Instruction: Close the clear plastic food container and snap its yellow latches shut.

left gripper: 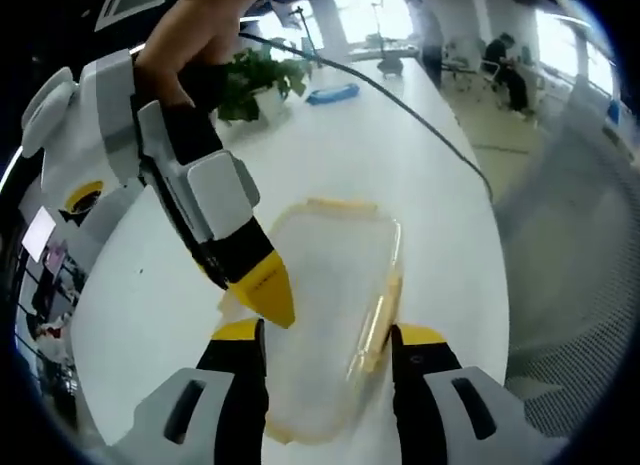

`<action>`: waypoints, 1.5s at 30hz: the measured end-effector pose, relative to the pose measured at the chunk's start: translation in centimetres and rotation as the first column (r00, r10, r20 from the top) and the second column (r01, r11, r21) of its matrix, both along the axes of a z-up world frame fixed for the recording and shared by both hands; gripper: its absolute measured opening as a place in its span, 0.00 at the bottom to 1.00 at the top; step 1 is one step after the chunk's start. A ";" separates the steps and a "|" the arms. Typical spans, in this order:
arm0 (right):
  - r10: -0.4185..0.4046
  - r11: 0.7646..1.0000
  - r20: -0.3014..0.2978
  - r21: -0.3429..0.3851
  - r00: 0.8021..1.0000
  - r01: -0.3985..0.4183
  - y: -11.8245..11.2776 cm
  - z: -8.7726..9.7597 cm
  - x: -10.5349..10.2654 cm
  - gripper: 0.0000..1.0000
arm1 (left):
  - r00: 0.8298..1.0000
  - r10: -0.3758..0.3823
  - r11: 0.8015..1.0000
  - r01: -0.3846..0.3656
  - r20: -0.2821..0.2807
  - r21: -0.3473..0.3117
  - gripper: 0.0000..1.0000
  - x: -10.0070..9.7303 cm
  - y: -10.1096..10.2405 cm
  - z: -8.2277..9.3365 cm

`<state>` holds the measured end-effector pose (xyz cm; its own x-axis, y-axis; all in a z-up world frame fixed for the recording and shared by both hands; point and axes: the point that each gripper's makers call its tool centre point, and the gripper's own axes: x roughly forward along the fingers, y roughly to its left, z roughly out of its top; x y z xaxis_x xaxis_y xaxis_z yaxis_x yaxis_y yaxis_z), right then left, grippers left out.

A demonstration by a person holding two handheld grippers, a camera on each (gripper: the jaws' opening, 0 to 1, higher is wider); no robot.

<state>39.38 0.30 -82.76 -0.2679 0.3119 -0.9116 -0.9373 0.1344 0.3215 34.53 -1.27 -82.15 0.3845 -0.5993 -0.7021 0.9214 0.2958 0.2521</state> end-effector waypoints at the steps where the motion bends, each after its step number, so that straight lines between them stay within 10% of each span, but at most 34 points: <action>1: 0.005 1.000 -0.007 -0.010 1.000 -0.005 0.0 0.0 0.0 0.38 | 1.000 0.002 1.000 -0.002 0.004 0.000 0.46 0.0 0.0 0.0; 15: 0.032 0.999 -0.042 -0.009 0.999 -0.032 -0.1 -0.1 0.0 0.38 | 1.000 0.006 1.000 -0.006 0.017 -0.003 0.46 0.1 0.0 0.1; 18: -0.001 0.999 -0.085 0.045 0.996 0.005 -0.1 -0.2 0.5 0.36 | 0.994 -0.028 0.999 0.026 0.108 0.020 0.46 0.4 -0.3 0.0; 22: -0.004 0.998 -0.039 0.062 0.999 0.006 0.3 -0.2 0.3 0.37 | 0.996 0.009 1.000 -0.011 0.085 0.018 0.46 0.2 0.0 -0.4; 24: -0.016 0.996 -0.043 0.083 0.999 0.020 0.3 -0.1 0.3 0.38 | 0.980 0.005 0.998 -0.018 0.197 0.065 0.45 0.9 0.5 0.0; 25: -0.023 0.996 -0.044 0.086 0.999 0.026 0.3 -0.1 0.4 0.38 | 0.990 0.023 0.999 -0.027 0.139 0.027 0.45 0.1 0.3 -0.3; 45: -0.088 0.986 0.029 0.143 0.996 0.083 0.4 0.0 -0.7 0.44 | 0.975 -0.031 1.000 0.029 0.220 0.011 0.45 0.0 0.1 -0.1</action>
